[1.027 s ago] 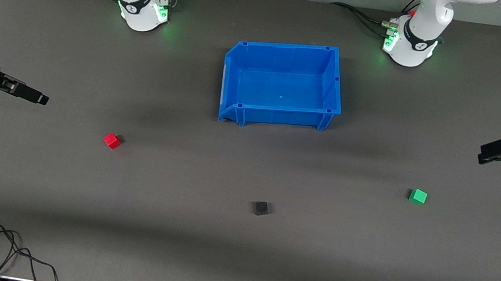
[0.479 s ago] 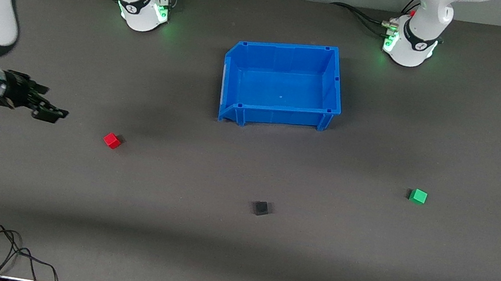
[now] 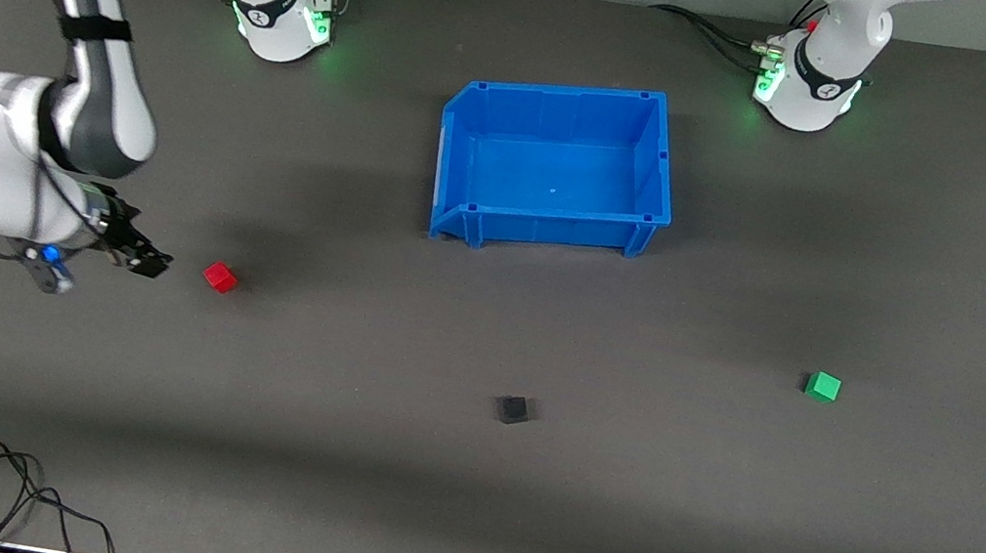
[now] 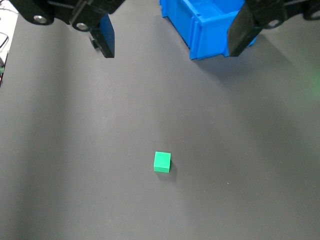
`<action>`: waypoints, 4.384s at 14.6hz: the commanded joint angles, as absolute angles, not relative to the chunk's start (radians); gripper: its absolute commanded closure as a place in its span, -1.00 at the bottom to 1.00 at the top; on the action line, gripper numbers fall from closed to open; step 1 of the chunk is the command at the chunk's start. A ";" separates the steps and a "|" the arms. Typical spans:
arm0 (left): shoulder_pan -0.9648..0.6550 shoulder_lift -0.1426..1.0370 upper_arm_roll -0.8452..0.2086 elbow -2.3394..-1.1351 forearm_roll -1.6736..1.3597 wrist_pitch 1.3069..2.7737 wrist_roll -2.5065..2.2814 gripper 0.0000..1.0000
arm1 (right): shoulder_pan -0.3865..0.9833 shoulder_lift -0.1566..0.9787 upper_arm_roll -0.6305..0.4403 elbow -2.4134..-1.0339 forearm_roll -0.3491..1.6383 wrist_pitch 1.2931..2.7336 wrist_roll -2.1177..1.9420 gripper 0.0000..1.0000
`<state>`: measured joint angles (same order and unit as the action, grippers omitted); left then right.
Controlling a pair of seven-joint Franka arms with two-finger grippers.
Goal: Attach green and red cubes to black cube
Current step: 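Reach the right gripper to the red cube while the left gripper reaches the green cube, then close the right gripper on the red cube while the left gripper grasps green, then carry the red cube while the left gripper carries green toward the black cube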
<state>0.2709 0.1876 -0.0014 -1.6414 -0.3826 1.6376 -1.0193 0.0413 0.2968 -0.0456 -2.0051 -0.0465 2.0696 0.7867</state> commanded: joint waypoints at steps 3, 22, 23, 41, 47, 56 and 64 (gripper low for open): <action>0.273 0.231 -0.008 -1.836 -0.495 1.847 -1.019 -1.00 | 0.080 0.354 -0.052 -2.074 -0.077 2.290 0.815 -0.91; 0.252 0.617 -0.031 -1.850 -0.560 2.161 -0.652 -1.00 | 0.084 0.506 -0.052 -2.077 0.015 2.465 0.838 -0.46; 0.253 0.620 -0.032 -1.853 -0.561 2.164 -0.644 -1.00 | 0.086 0.505 -0.052 -2.079 0.015 2.464 0.838 -0.20; 0.123 0.667 -0.049 -1.637 -0.604 2.152 -1.056 0.56 | 0.417 0.848 -0.043 -1.321 0.285 2.201 1.633 0.66; -0.027 0.718 -0.077 -1.562 -0.667 2.218 -1.314 0.56 | 0.538 1.081 -0.041 -1.000 0.278 2.317 1.896 0.66; -0.259 0.785 -0.081 -1.516 -0.686 2.471 -1.580 0.55 | 0.618 1.189 -0.043 -0.974 0.238 2.519 1.913 0.67; -0.403 0.856 -0.081 -1.467 -0.686 2.617 -1.664 0.55 | 0.601 1.189 -0.041 -0.971 0.241 2.520 1.916 0.67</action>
<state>-0.3712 0.8274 -0.0978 -1.5131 -0.6757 2.6042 -1.6302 0.6010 1.1573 -0.0360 -1.0157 0.2573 2.5126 1.8826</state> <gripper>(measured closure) 0.634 0.604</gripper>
